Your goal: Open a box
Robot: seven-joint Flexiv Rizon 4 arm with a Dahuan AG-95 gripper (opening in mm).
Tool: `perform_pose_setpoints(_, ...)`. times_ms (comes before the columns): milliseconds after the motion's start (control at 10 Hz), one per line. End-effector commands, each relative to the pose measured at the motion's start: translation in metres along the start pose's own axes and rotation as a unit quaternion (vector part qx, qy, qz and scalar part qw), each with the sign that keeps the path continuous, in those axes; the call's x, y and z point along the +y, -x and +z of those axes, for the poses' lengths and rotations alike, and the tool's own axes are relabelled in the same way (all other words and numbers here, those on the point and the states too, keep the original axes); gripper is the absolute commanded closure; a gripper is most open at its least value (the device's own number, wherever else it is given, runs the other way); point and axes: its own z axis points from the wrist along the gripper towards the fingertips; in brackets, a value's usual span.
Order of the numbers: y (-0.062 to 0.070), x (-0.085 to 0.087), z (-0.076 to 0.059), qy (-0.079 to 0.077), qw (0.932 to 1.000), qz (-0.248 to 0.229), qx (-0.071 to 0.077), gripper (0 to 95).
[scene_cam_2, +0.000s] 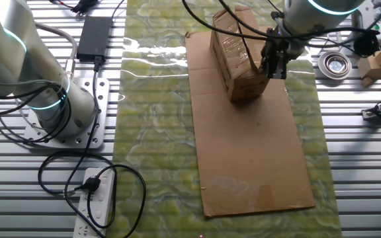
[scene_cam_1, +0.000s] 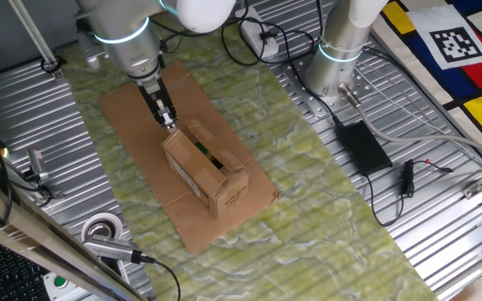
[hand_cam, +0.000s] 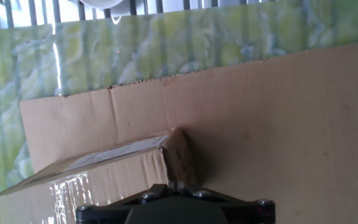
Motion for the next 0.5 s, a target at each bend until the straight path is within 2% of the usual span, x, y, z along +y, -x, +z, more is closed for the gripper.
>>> perform_pose_setpoints(100, 0.0012, 0.0002, 0.0004, 0.000, 0.9999, -0.012, 0.002, 95.0)
perform_pose_setpoints(200, 0.0012, 0.0002, 0.0004, 0.001, 0.9999, -0.009, 0.007, 95.0)
perform_pose_setpoints(500, 0.0012, 0.0002, 0.0004, 0.000, 0.9987, -0.046, 0.021, 95.0)
